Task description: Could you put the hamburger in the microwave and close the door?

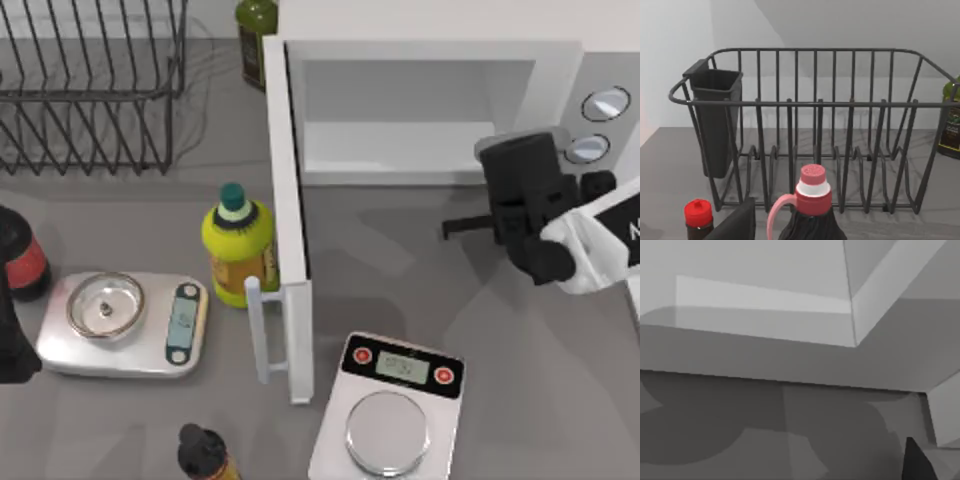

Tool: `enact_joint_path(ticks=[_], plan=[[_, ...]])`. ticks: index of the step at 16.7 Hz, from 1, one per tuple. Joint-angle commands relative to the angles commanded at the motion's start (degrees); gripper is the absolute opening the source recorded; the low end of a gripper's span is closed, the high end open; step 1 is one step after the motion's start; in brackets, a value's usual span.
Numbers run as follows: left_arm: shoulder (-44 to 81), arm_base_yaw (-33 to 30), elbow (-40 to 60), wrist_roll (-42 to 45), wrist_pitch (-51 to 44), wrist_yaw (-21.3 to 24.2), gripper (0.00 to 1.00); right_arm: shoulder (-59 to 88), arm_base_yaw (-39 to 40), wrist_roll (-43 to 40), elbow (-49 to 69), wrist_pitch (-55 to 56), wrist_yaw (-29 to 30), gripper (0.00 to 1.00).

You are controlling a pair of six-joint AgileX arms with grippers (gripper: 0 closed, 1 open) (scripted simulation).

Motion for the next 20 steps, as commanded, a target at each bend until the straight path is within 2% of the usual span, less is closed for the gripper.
enact_joint_path(ticks=[5,11,15,20], plan=[[0.0,0.0,0.0,0.0,0.0,0.0,1.00,5.7,8.8,6.5,1.2,13.4,6.2,0.00],[0.0,0.0,0.0,0.0,0.0,0.0,1.00,6.3,9.0,6.7,-0.4,14.2,7.7,0.00],[0.0,0.0,0.0,0.0,0.0,0.0,1.00,7.2,8.2,6.3,3.1,14.4,6.4,0.00],[0.0,0.0,0.0,0.0,0.0,0.0,1.00,13.6,5.5,5.5,14.7,11.2,1.9,0.00]])
